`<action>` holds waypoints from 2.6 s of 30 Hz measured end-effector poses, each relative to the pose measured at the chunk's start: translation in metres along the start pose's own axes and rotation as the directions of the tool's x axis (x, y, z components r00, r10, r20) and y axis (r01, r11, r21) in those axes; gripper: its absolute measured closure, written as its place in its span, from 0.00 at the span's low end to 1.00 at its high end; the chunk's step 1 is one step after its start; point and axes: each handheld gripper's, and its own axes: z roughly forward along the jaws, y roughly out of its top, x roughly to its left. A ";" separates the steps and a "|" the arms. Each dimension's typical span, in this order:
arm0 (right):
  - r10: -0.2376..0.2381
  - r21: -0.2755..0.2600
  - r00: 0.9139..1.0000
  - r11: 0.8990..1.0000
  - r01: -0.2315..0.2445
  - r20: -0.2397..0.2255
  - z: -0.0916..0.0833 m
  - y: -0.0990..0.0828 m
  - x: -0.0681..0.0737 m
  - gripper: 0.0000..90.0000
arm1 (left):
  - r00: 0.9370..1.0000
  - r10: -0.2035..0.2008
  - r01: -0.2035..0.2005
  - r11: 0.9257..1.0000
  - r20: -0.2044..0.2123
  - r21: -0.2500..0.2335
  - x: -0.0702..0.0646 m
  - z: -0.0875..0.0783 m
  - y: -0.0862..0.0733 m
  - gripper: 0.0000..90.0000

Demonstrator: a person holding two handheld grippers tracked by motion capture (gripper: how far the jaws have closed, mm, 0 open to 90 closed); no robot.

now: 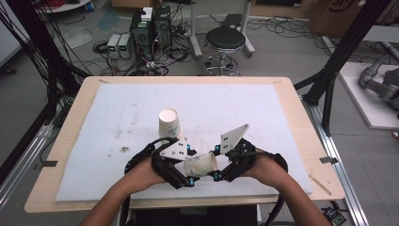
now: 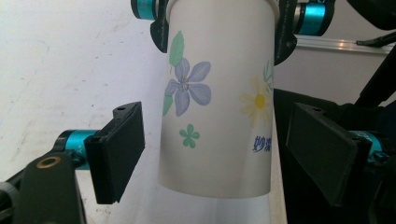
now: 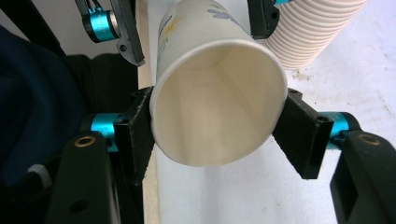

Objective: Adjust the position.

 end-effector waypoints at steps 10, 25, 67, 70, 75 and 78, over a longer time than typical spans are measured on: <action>-0.018 0.073 1.000 0.997 0.017 0.002 0.004 0.008 -0.001 0.39 | 1.000 0.015 -0.014 0.998 -0.007 0.059 0.000 0.006 0.000 0.23; -0.042 0.138 0.999 0.990 0.041 0.008 0.012 0.013 0.000 0.39 | 1.000 0.016 -0.017 0.996 0.014 0.087 0.000 0.019 0.004 0.31; 0.221 -0.357 0.972 0.917 -0.179 0.078 -0.017 -0.031 -0.002 0.25 | 0.977 -0.206 0.186 0.946 -0.050 -0.267 -0.005 -0.016 -0.061 0.38; 0.277 -0.395 0.954 0.894 -0.212 0.115 -0.020 -0.048 -0.003 0.25 | 0.971 -0.225 0.191 0.931 -0.076 -0.310 -0.007 -0.025 -0.070 0.38; 0.358 -0.440 0.920 0.860 -0.259 0.158 -0.023 -0.072 -0.003 0.25 | 0.962 -0.247 0.187 0.906 -0.115 -0.380 -0.008 -0.038 -0.080 0.38; 0.380 -0.447 0.907 0.854 -0.267 0.183 -0.024 -0.081 -0.003 0.25 | 0.956 -0.255 0.178 0.895 -0.143 -0.410 -0.008 -0.045 -0.086 0.37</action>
